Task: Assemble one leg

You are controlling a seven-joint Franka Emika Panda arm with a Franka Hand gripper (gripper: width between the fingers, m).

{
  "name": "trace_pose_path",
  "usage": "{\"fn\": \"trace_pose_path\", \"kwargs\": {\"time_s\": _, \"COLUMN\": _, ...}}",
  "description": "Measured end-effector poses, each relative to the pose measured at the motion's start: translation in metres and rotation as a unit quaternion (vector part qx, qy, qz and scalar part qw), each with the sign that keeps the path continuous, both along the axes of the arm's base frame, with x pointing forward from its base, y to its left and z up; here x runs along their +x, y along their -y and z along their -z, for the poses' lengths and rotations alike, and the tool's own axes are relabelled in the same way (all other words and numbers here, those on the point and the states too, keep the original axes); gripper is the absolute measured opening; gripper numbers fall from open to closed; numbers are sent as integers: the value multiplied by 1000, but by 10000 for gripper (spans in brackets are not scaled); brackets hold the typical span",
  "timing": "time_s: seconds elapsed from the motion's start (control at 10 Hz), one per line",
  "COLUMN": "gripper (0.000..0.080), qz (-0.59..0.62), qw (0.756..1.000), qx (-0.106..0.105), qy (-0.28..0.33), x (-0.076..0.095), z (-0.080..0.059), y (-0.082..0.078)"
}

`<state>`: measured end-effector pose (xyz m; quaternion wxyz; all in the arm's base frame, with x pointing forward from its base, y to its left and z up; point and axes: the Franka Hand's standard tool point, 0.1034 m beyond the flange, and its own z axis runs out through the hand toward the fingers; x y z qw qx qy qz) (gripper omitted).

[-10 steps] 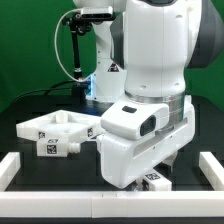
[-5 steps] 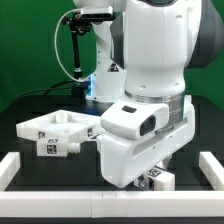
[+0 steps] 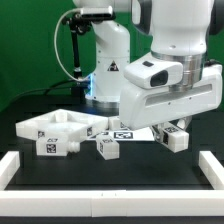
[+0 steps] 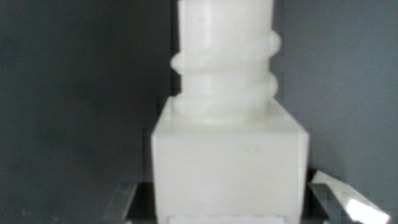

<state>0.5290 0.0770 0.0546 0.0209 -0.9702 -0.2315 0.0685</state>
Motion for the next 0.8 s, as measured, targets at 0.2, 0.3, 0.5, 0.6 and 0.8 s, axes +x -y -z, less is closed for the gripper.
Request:
{"fn": "trace_pose_path", "kwargs": {"time_s": 0.2, "gripper": 268, "qz": 27, "qw": 1000, "qx": -5, "qy": -2, "x": -3, "z": 1, "y": -2}}
{"fn": "trace_pose_path", "kwargs": {"time_s": 0.3, "gripper": 268, "qz": 72, "qw": 997, "qx": -15, "qy": -5, "x": -15, "z": -1, "y": -11}}
{"fn": "trace_pose_path", "kwargs": {"time_s": 0.5, "gripper": 268, "qz": 163, "qw": 986, "qx": -36, "qy": -3, "x": -71, "z": -2, "y": -36}}
{"fn": "trace_pose_path", "kwargs": {"time_s": 0.6, "gripper": 268, "qz": 183, "qw": 982, "qx": -39, "qy": 2, "x": -100, "z": 11, "y": -50}}
{"fn": "trace_pose_path", "kwargs": {"time_s": 0.8, "gripper": 268, "qz": 185, "qw": 982, "qx": -42, "qy": -5, "x": -120, "z": 25, "y": -58}}
